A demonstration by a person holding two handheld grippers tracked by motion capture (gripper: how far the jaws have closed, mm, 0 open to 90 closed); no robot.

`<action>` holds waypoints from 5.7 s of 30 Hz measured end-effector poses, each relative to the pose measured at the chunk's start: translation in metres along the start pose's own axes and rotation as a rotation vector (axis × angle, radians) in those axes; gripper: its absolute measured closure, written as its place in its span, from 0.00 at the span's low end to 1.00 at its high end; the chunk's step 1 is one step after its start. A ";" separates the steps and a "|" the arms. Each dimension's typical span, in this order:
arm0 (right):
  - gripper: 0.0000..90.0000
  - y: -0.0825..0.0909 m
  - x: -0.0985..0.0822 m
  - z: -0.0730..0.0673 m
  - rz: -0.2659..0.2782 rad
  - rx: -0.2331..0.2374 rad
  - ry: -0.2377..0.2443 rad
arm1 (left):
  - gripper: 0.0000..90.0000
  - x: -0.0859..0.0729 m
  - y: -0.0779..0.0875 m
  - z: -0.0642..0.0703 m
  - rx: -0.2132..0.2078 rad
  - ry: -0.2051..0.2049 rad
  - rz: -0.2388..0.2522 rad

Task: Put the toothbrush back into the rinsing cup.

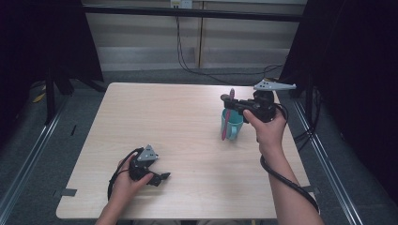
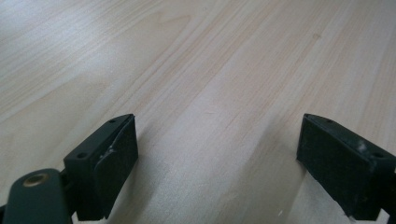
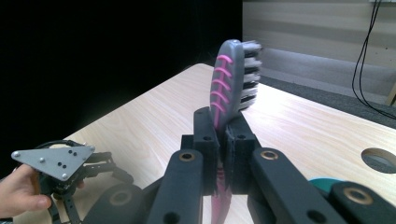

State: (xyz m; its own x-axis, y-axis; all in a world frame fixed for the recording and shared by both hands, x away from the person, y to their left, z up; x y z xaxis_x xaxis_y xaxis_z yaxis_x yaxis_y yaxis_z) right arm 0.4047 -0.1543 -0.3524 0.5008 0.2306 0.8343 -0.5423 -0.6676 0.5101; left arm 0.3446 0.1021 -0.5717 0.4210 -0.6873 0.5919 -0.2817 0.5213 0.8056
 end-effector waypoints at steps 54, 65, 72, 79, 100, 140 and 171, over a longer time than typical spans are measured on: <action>0.95 -0.005 0.031 0.067 0.069 -0.197 -0.018 | 0.13 0.000 0.000 0.000 0.000 0.000 -0.001; 0.95 -0.014 0.021 0.082 0.067 -0.232 -0.033 | 0.13 0.000 0.000 0.000 -0.002 -0.001 -0.001; 0.95 -0.022 0.005 0.087 0.052 -0.246 -0.038 | 0.13 0.000 0.000 0.000 0.000 0.002 0.002; 0.94 -0.029 -0.013 0.089 0.049 -0.253 -0.049 | 0.13 0.000 0.000 0.000 0.001 0.002 0.003; 0.92 -0.039 -0.060 0.104 0.039 -0.270 -0.095 | 0.13 0.000 0.000 0.000 -0.002 -0.002 -0.003; 0.38 -0.024 -0.089 0.113 -0.005 -0.266 -0.183 | 0.13 0.000 0.000 0.000 -0.002 -0.002 -0.003; 0.21 -0.002 -0.110 0.087 -0.115 -0.233 -0.107 | 0.13 0.000 0.000 0.000 0.000 -0.002 -0.003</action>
State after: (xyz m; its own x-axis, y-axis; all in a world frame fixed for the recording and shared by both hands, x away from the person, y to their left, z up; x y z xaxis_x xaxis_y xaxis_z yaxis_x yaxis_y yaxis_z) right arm 0.4090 -0.2402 -0.4633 0.6293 0.2111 0.7479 -0.6125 -0.4577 0.6445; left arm 0.3444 0.1023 -0.5719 0.4203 -0.6898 0.5896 -0.2801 0.5193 0.8073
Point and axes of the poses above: each handheld gripper's, and its own axes: y roughly backward along the jaws, x roughly out of its top, z roughly to its right, the point moved 9 cm from there along -y, roughly forward along the jaws, and after that the axes turned 10 degrees about -z, right-handed, at the moved point
